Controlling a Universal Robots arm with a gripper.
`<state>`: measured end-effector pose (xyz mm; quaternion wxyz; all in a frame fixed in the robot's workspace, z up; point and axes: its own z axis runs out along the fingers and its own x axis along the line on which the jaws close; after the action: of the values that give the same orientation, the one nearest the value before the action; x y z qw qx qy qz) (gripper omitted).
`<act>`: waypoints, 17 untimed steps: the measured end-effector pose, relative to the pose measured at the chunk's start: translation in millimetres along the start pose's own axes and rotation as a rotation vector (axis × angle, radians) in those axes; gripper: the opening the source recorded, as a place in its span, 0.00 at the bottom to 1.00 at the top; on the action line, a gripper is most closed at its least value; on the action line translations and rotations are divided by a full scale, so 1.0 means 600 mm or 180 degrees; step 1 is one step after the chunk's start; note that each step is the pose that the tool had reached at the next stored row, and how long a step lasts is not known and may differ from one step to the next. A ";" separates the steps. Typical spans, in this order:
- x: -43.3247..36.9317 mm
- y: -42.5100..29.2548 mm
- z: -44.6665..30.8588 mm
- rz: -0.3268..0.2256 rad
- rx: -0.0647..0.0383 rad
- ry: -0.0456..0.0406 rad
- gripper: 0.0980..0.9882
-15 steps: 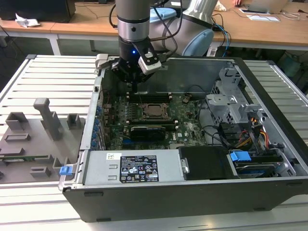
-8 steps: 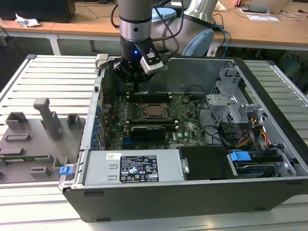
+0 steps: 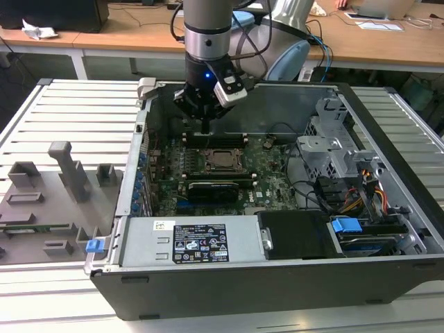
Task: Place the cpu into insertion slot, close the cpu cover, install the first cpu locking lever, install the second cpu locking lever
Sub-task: 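Install the first cpu locking lever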
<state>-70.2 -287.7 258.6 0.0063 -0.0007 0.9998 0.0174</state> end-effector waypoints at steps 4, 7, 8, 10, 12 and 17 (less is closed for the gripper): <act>-0.030 0.000 0.001 0.0000 0.0001 0.0000 0.01; -0.035 0.000 0.002 0.0000 -0.0022 0.0000 0.01; -0.035 0.000 0.002 0.0001 -0.0051 0.0000 0.01; -0.036 0.000 0.004 0.0001 -0.0083 -0.0001 0.01; -0.036 0.000 0.007 -0.0007 -0.0084 0.0000 0.01; -0.036 0.000 0.010 -0.0064 -0.0085 0.0003 0.01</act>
<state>-48.5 -287.5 252.9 0.0060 -0.0108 0.9995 0.0307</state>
